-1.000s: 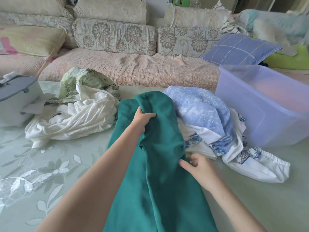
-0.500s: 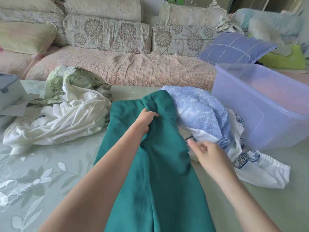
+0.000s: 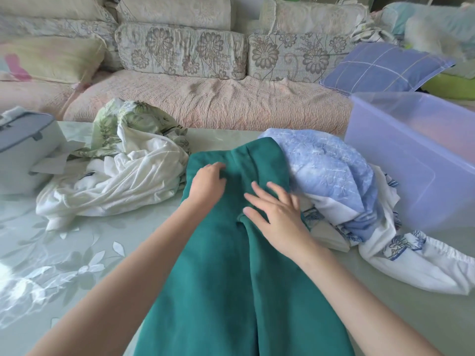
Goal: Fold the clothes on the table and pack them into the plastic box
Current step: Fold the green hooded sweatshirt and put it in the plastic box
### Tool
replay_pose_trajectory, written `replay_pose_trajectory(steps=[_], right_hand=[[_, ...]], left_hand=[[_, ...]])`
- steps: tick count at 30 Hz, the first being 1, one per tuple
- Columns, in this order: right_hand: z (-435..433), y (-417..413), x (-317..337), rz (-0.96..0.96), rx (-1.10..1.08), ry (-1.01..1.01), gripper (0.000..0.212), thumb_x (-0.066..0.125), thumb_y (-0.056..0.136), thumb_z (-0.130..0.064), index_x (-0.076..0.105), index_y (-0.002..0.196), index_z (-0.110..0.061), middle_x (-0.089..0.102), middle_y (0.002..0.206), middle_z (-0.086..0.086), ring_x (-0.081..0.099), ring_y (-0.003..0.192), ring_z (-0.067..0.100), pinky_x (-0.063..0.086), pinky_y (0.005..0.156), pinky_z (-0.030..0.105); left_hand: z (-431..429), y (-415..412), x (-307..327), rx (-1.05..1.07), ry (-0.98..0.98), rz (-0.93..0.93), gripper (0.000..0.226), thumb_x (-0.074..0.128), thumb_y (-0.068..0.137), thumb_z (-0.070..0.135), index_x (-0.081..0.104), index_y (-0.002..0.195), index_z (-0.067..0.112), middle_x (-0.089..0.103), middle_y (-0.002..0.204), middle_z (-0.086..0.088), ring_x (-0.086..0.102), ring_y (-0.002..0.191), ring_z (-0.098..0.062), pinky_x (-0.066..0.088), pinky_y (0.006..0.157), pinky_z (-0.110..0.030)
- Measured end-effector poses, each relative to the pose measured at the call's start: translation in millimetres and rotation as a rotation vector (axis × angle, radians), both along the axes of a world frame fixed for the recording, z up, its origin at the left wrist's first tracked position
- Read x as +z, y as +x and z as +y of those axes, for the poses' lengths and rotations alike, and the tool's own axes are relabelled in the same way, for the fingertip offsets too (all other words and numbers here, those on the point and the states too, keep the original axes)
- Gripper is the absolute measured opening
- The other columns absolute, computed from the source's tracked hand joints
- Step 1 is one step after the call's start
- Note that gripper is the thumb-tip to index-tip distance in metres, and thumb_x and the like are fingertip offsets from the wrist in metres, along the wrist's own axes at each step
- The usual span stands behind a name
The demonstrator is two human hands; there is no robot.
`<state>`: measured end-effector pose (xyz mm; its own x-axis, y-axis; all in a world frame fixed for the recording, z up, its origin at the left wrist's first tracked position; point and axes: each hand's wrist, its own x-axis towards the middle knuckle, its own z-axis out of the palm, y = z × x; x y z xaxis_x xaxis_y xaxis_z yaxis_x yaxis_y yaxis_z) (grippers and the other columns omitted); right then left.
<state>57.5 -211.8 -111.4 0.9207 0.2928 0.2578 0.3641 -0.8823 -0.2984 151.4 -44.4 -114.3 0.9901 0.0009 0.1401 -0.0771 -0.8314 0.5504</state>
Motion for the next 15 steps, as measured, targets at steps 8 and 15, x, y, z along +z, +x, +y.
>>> replay_pose_trajectory(steps=[8, 15], right_hand=[[15.7, 20.9, 1.3, 0.283, -0.053, -0.181, 0.051, 0.025, 0.100, -0.050, 0.032, 0.147, -0.029, 0.022, 0.157, -0.010, 0.013, 0.144, 0.017, 0.012, 0.111, 0.034], [29.8, 23.8, 7.4, 0.274, -0.155, -0.142, 0.060, 0.043, 0.093, -0.053, 0.036, 0.144, -0.021, 0.031, 0.152, -0.001, 0.026, 0.137, 0.022, 0.022, 0.107, 0.039]], left_hand=[[28.5, -42.5, -10.1, 0.141, 0.122, -0.068, 0.057, 0.067, 0.084, 0.039, 0.047, 0.132, 0.015, 0.045, 0.132, -0.006, 0.038, 0.124, -0.026, 0.039, 0.095, -0.036], [38.8, -46.1, -12.3, 0.253, 0.223, -0.042, 0.036, 0.060, 0.090, 0.036, 0.059, 0.107, 0.005, 0.060, 0.109, -0.011, 0.057, 0.099, -0.030, 0.039, 0.072, -0.033]])
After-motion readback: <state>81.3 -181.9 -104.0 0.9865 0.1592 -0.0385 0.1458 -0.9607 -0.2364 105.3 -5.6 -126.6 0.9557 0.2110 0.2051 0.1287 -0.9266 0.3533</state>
